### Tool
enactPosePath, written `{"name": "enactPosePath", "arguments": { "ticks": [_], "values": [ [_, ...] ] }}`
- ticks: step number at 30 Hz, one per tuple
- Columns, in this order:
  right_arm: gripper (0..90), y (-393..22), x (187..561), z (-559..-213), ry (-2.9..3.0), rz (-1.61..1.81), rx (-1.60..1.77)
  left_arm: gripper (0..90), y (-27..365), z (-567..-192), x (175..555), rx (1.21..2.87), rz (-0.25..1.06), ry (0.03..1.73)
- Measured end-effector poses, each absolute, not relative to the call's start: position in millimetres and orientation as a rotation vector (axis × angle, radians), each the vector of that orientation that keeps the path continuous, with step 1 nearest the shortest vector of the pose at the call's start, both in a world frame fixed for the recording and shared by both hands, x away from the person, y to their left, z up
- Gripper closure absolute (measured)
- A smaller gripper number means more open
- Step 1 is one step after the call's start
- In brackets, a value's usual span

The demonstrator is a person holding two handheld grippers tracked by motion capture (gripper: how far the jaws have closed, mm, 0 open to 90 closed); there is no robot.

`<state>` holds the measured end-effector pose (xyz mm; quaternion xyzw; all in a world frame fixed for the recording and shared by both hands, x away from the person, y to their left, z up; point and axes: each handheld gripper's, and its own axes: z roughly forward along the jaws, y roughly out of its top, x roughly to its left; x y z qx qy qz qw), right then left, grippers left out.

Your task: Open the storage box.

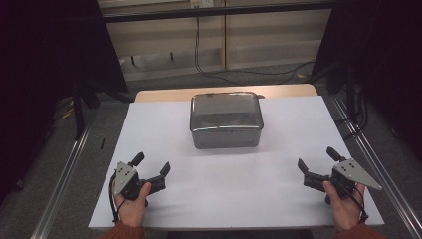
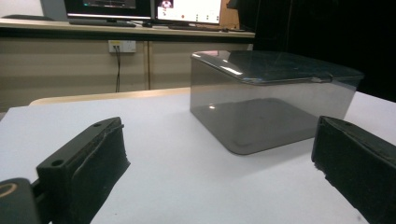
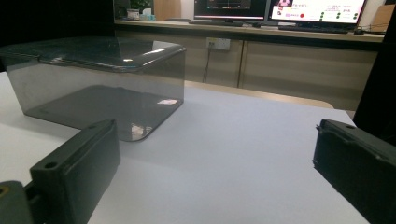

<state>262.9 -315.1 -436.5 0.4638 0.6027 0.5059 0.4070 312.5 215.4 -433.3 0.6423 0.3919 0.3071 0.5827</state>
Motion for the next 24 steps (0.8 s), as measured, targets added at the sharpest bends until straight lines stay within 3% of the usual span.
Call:
{"name": "enactPosePath", "arguments": {
  "ticks": [24],
  "values": [
    [0.0,-298,278,-440,1.61,1.324,1.138,2.7,215,-435,314,1.515,0.677,0.931]
  ]
}}
